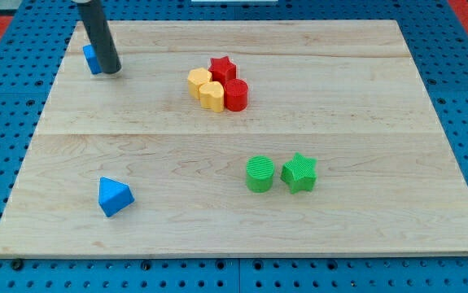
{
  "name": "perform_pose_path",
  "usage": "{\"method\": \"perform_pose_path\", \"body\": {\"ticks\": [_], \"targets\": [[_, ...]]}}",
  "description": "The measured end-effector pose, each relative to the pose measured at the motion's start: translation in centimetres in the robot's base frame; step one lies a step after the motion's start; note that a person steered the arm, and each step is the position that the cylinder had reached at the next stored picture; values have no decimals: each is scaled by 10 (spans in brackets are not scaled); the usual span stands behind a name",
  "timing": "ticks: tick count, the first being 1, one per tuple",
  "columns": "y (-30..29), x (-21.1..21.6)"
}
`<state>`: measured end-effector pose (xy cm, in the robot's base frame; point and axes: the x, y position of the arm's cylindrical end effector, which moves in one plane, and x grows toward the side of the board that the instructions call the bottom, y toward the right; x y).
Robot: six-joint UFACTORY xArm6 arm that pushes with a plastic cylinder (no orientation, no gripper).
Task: Push the blue cube towards the top left
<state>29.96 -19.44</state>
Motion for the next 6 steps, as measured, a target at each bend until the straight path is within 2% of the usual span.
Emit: {"method": "perform_pose_path", "body": {"ticks": [2,3,4,6], "targets": [[-52,57],[-64,44],[-54,4],[-49,-21]]}}
